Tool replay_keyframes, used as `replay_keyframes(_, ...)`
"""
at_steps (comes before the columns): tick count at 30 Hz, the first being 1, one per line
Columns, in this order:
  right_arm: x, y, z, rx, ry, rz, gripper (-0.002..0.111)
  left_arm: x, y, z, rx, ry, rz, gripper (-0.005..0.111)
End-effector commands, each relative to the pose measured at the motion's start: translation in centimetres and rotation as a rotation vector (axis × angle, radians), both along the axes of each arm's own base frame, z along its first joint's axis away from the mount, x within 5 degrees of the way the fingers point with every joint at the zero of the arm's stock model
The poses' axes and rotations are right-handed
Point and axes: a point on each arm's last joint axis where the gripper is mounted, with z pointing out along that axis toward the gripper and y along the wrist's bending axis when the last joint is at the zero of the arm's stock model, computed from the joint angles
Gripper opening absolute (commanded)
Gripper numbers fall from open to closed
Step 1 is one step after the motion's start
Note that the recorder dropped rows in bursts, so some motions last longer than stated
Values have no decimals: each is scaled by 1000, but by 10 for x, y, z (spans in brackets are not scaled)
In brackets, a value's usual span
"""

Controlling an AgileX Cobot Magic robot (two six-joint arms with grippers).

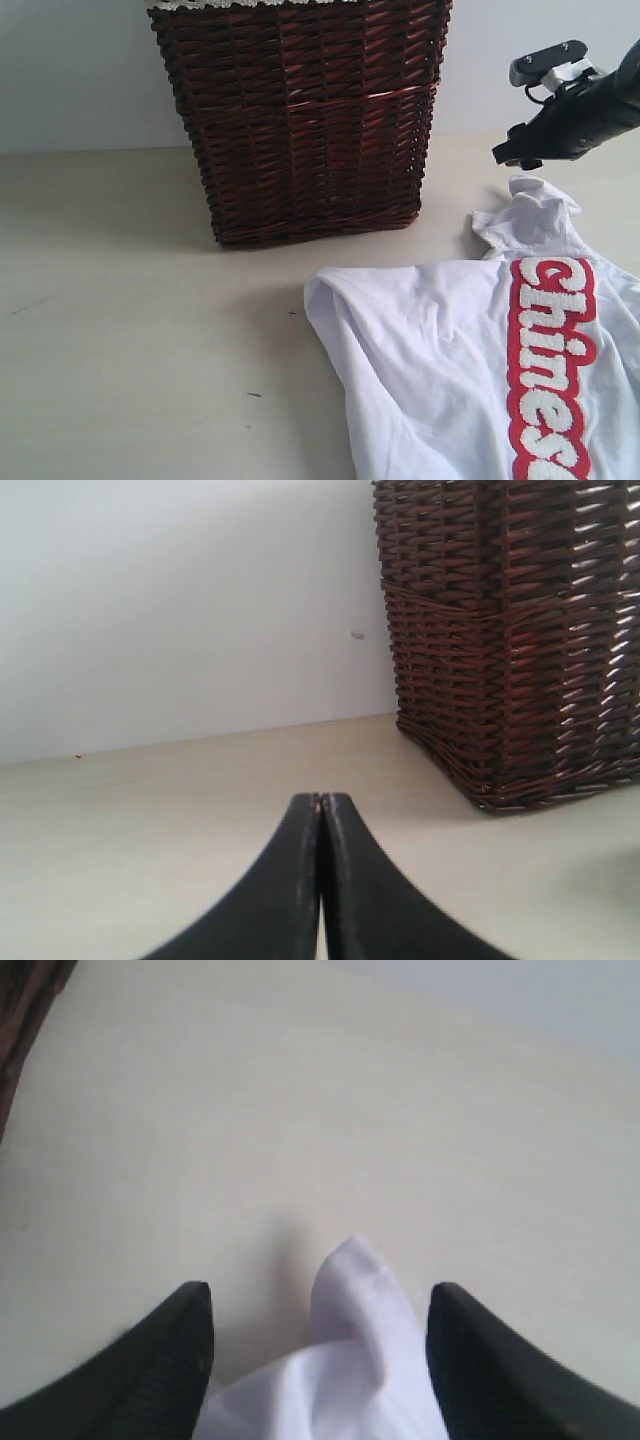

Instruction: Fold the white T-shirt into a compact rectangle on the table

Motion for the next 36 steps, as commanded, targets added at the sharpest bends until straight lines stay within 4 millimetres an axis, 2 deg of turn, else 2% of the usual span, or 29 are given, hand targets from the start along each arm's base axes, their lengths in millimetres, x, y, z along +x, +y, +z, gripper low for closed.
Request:
replay_keyframes(1, 5, 2, -18, -52, -7, 50, 61, 0, 0, 0, -5, -6, -4, 0)
replay_keyframes(4, 4, 8, -34, -106, 37, 145, 59, 0, 0, 0, -5, -6, -4, 0)
replay_keyframes(8, 2, 22, -40, -148, 56, 241, 53, 0, 0, 0, -5, -6, -4, 0)
replay_keyframes(14, 1, 34, -40, -159, 45, 298, 29, 0, 0, 0, -5, -6, -4, 0)
replay_keyframes(21, -10, 40, -45, -92, 172, 352, 0, 0, 0, 0, -5, -6, -4, 0)
replay_keyframes(31, -13, 41, -48, -72, 210, 359, 0, 0, 0, 0, -5, -6, -4, 0)
replay_keyframes(36, -11, 40, -66, -68, 230, 332, 0, 0, 0, 0, -5, -6, -4, 0)
